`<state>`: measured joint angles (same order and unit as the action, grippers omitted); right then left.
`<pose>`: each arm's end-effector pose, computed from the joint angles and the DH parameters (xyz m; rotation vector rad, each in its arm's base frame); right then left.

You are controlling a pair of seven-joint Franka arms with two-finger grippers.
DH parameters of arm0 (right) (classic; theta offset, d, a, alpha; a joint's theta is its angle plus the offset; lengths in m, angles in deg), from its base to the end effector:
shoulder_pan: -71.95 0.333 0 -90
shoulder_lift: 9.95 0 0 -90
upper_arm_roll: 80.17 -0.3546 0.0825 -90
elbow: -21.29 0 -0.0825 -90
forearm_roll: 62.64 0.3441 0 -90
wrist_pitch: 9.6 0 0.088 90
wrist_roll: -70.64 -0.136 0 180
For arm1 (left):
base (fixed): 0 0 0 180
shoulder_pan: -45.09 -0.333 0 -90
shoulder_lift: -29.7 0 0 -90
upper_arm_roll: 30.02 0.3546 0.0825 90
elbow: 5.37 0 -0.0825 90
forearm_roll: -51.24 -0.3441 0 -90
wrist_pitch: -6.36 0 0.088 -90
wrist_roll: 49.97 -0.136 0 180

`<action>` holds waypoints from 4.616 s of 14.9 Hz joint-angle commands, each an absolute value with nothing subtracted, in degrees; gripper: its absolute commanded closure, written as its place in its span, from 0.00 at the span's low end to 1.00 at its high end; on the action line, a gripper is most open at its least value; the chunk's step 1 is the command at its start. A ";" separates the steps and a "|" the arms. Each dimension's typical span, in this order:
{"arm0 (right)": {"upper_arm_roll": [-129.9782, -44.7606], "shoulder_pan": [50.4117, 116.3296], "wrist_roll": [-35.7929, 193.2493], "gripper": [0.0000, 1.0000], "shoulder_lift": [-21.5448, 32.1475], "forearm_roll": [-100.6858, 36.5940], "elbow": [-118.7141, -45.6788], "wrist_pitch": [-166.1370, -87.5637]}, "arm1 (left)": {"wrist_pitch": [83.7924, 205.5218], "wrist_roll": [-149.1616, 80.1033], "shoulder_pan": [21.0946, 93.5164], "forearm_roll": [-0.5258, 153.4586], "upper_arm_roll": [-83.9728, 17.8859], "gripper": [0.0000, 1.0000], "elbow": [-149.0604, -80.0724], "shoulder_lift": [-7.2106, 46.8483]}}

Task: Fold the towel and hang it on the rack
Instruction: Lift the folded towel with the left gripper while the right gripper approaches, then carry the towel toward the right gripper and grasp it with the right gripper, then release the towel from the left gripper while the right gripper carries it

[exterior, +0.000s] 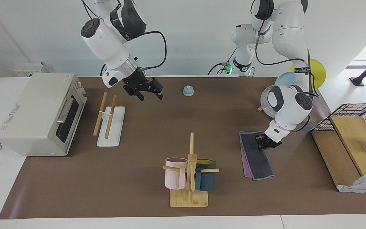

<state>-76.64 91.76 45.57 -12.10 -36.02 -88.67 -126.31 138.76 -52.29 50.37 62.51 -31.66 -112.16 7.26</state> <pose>0.5011 0.1841 0.5513 -2.6465 0.4446 0.0141 0.6209 -0.0819 0.3454 2.9787 -0.0445 0.0721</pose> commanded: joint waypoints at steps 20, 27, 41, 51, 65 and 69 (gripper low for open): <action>-77.18 99.54 1.76 0.00 -11.97 -14.65 -93.32 -145.13 | 115.87 55.47 55.90 73.20 -35.64 1.00 -93.87 19.77; -77.18 107.45 0.68 0.00 -5.66 -7.00 -89.99 -159.89 | 115.96 66.21 57.12 77.08 -38.28 1.00 -96.16 21.27; -77.18 110.09 0.33 0.00 0.24 -4.72 -83.30 -163.59 | 115.79 70.88 59.06 77.17 -38.28 1.00 -97.65 22.23; -77.18 110.18 1.12 1.00 0.33 -4.98 -83.12 -163.76 | 115.43 71.40 59.15 77.17 -38.28 1.00 -98.00 22.32; -76.74 107.02 28.51 1.00 -0.55 -28.40 -83.30 -149.12 | 115.79 60.71 58.37 76.38 -37.66 0.00 -101.25 24.52; -76.65 103.95 37.66 1.00 -3.44 -40.19 -83.38 -137.43 | 115.61 44.65 53.19 76.03 -37.66 0.00 -104.94 26.45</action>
